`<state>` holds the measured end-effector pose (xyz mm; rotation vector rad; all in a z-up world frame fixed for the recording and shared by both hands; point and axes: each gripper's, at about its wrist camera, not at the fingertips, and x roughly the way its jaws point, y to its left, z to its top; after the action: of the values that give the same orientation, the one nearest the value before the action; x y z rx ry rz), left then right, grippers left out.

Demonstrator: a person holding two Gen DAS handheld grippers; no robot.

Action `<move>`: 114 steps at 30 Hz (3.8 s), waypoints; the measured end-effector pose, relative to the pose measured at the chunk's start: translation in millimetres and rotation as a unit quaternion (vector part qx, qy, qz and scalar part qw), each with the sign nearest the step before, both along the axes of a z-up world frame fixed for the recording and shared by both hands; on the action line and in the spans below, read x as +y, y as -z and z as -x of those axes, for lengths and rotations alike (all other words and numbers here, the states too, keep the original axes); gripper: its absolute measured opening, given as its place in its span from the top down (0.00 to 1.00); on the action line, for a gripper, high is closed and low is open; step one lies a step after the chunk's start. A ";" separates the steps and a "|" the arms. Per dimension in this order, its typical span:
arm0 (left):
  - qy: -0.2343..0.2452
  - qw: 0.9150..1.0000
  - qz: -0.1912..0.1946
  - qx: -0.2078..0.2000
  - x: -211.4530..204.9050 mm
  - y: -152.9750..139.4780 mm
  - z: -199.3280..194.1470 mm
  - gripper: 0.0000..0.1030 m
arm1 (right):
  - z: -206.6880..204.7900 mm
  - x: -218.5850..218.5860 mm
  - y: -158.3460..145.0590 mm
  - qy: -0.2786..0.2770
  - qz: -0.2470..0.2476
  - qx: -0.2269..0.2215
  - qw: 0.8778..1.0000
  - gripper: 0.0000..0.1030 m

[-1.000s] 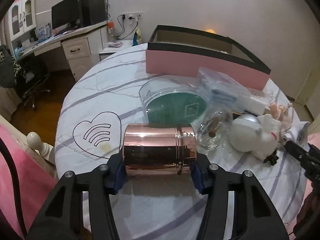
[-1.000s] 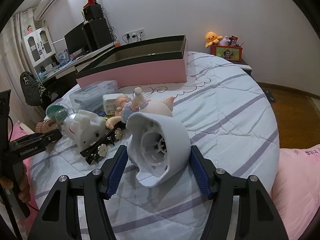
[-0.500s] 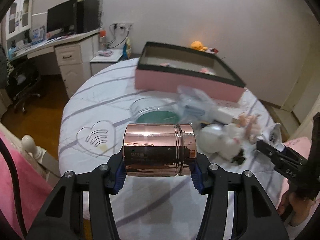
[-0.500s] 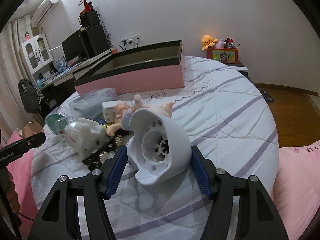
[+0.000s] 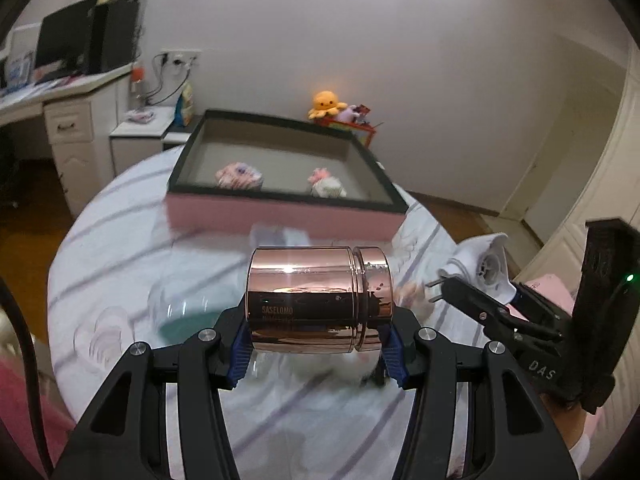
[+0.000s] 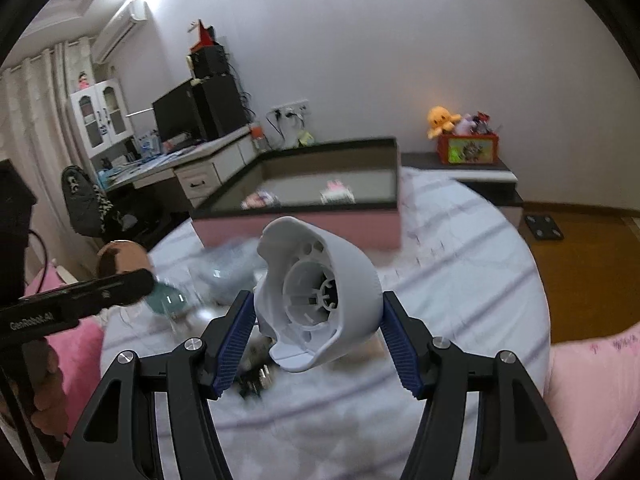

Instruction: Organize rigid objects

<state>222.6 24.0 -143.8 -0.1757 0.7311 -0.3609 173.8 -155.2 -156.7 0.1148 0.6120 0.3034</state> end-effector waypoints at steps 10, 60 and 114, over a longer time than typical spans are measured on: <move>0.004 0.996 -0.085 -0.012 -36.6 -25.2 -120.3 0.47 | -97.5 20.5 -40.0 -0.003 0.063 -0.024 0.998 0.37; -0.100 0.951 -0.066 -0.286 14.7 -148.9 182.4 0.00 | 154.4 54.6 -164.4 0.099 0.099 -0.240 0.961 0.17; -0.138 0.949 -0.100 -0.264 7.5 -121.5 180.4 0.00 | 172.0 50.6 -153.7 0.101 0.089 -0.251 0.958 0.17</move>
<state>42.2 31.5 -22.4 0.0160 0.2024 -0.0536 1.7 -104.6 -3.0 -0.0739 0.1172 0.0696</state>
